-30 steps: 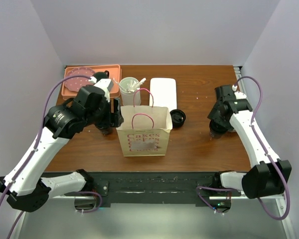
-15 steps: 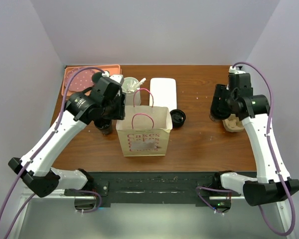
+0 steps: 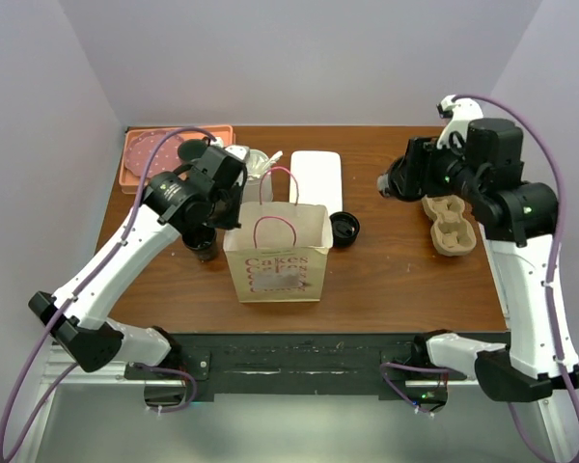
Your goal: Pack the takeout coffee
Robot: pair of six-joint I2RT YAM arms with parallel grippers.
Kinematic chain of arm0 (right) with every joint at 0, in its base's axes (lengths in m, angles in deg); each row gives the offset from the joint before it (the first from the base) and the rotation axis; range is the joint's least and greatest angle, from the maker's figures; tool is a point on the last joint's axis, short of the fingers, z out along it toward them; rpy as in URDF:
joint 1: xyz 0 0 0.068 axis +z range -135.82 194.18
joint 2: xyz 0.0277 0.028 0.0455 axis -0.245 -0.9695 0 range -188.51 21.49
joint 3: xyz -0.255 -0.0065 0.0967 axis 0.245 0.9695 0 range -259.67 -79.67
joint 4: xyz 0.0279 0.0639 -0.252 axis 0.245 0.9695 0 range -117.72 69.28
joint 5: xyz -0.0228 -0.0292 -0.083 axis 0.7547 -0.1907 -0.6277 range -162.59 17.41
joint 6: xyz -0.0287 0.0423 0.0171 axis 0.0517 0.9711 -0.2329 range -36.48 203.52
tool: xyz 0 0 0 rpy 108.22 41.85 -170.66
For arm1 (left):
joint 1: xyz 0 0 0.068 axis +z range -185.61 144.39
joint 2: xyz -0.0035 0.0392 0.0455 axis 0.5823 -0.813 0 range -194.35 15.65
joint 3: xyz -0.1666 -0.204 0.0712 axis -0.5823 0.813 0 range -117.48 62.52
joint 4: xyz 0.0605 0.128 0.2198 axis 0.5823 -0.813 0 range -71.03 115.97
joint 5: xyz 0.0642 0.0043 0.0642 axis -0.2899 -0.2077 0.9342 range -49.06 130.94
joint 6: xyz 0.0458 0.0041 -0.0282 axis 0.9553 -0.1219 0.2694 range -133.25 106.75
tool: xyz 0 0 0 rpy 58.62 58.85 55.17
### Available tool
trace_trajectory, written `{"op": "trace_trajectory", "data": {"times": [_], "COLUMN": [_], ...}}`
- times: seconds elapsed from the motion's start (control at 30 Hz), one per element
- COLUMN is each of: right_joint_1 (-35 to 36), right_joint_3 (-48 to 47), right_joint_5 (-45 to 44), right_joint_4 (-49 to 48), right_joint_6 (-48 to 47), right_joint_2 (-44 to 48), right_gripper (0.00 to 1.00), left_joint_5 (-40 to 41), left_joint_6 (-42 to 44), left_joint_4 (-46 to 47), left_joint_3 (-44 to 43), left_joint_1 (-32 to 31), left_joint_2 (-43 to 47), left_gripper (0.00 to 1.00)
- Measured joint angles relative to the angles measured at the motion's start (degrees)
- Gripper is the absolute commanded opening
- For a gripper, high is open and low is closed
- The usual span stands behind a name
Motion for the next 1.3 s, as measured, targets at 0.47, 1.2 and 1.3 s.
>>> {"op": "trace_trajectory", "data": {"times": [0.47,1.2,1.3], "right_joint_1": [10.2,22.3,26.3], "right_joint_3": [-15.2,-9.4,-9.2], "right_joint_5": [18.8,33.4,29.3], "right_joint_4": [-3.4,-10.7,-8.4], "right_joint_6": [-6.1,-7.0,-10.1], "right_joint_2": [-1.9,0.8,-0.4], "right_gripper": [0.50,0.49,0.48], "left_joint_5": [-8.0,-12.0,-12.1], "left_joint_6": [0.5,-6.4,-4.8], "left_joint_4": [24.5,27.2,28.0], "left_joint_3": [16.3,26.2,26.1], "left_joint_1": [0.0,0.0,0.0], "left_joint_2": [20.6,22.9,22.8], "left_gripper": [0.00,0.00,0.00]}}
